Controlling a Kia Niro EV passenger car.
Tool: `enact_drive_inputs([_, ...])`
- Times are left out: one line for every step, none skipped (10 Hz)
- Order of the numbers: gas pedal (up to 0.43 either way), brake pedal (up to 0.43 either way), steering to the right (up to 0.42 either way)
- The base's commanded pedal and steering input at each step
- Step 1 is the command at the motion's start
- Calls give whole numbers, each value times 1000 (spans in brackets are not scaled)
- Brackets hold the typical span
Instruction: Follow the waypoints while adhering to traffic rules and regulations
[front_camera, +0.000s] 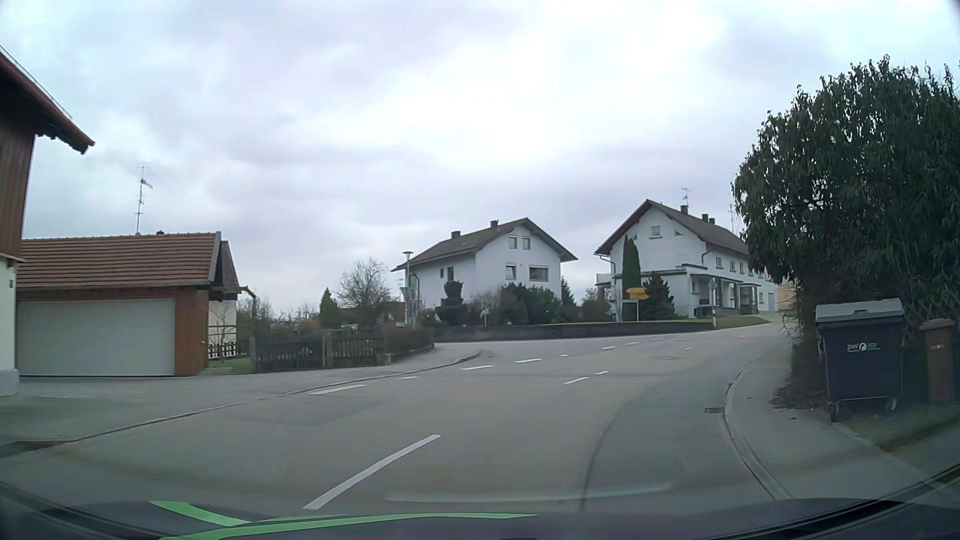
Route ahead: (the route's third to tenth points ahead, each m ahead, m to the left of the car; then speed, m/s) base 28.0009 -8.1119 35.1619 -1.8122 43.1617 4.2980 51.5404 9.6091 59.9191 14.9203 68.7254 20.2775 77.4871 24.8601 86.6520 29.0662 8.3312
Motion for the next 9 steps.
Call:
enact_drive_inputs([0, 0, 158])
enact_drive_inputs([0, 0, 161])
enact_drive_inputs([0, 0, 161])
enact_drive_inputs([0, 0, 160])
enact_drive_inputs([0, 0, 160])
enact_drive_inputs([0, 0, 160])
enact_drive_inputs([0, 0, 160])
enact_drive_inputs([0, 0, 160])
enact_drive_inputs([0, 0, 160])
